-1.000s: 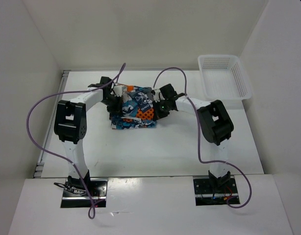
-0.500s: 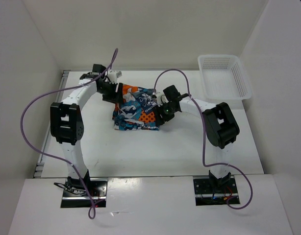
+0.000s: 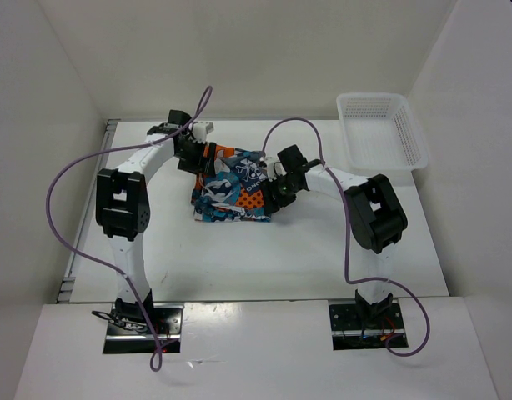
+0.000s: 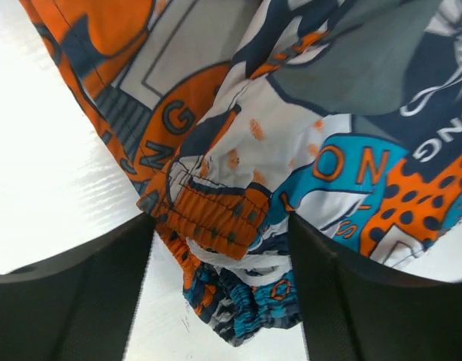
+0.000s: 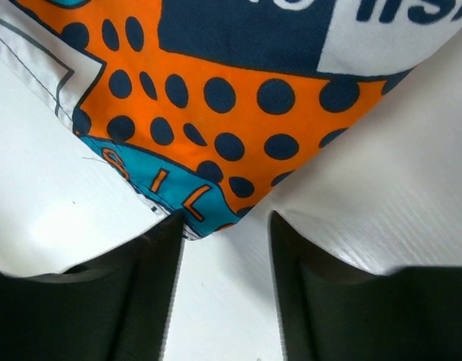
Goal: Fold and stack the shorts
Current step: Fold the shorts
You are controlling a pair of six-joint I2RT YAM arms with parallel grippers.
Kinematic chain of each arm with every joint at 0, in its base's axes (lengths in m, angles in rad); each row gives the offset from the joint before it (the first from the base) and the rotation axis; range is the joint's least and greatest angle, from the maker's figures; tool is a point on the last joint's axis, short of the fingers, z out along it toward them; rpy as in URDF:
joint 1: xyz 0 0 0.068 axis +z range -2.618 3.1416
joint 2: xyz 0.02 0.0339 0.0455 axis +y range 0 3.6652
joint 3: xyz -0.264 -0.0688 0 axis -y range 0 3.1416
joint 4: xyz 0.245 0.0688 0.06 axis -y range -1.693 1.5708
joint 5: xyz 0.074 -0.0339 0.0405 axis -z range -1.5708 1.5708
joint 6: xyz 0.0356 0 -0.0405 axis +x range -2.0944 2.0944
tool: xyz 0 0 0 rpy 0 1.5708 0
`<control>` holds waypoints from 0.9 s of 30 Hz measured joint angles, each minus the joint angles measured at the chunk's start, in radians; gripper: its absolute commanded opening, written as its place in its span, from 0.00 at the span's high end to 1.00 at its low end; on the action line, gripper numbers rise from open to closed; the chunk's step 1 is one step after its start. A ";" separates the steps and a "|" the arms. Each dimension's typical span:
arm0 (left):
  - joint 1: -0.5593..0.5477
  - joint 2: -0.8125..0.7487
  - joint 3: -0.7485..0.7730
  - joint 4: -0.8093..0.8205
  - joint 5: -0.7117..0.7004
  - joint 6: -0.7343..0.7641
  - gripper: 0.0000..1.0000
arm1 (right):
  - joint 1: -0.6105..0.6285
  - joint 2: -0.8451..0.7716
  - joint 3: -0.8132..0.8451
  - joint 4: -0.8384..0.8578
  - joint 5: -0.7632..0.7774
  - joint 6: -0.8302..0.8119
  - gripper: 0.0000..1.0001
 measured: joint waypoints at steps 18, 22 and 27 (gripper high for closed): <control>0.012 0.043 0.127 0.038 -0.016 0.000 0.80 | 0.000 0.000 -0.024 0.000 0.042 -0.014 1.00; 0.018 0.093 0.121 0.069 -0.048 0.001 0.53 | 0.000 0.000 -0.024 0.000 0.058 -0.033 1.00; 0.030 0.169 0.118 0.071 -0.092 0.000 0.30 | 0.000 0.000 -0.015 0.000 0.083 -0.041 1.00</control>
